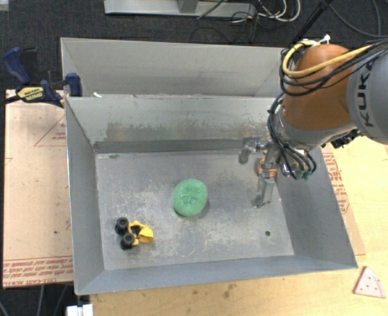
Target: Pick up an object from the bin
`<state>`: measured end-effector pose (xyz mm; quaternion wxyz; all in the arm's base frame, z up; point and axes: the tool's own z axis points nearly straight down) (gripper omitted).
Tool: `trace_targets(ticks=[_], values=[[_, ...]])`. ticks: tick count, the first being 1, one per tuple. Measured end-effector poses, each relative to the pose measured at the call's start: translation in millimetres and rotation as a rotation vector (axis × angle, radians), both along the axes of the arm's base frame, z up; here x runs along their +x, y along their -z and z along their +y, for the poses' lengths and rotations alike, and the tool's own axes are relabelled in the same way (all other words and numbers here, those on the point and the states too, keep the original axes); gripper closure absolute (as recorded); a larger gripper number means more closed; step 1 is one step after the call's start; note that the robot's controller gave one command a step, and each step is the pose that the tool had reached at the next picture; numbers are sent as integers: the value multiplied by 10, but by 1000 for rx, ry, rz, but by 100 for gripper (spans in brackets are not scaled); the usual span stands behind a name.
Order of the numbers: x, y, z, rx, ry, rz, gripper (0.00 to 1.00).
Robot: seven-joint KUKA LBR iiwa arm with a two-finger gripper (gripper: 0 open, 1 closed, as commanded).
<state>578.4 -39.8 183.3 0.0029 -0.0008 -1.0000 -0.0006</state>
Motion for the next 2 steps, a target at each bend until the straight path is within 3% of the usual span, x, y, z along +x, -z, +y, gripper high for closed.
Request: trace_targets(ticks=[1,2], values=[[12,-48,1,-1,-1,-7,0],[308,430,249,-1,-62,-16,0]])
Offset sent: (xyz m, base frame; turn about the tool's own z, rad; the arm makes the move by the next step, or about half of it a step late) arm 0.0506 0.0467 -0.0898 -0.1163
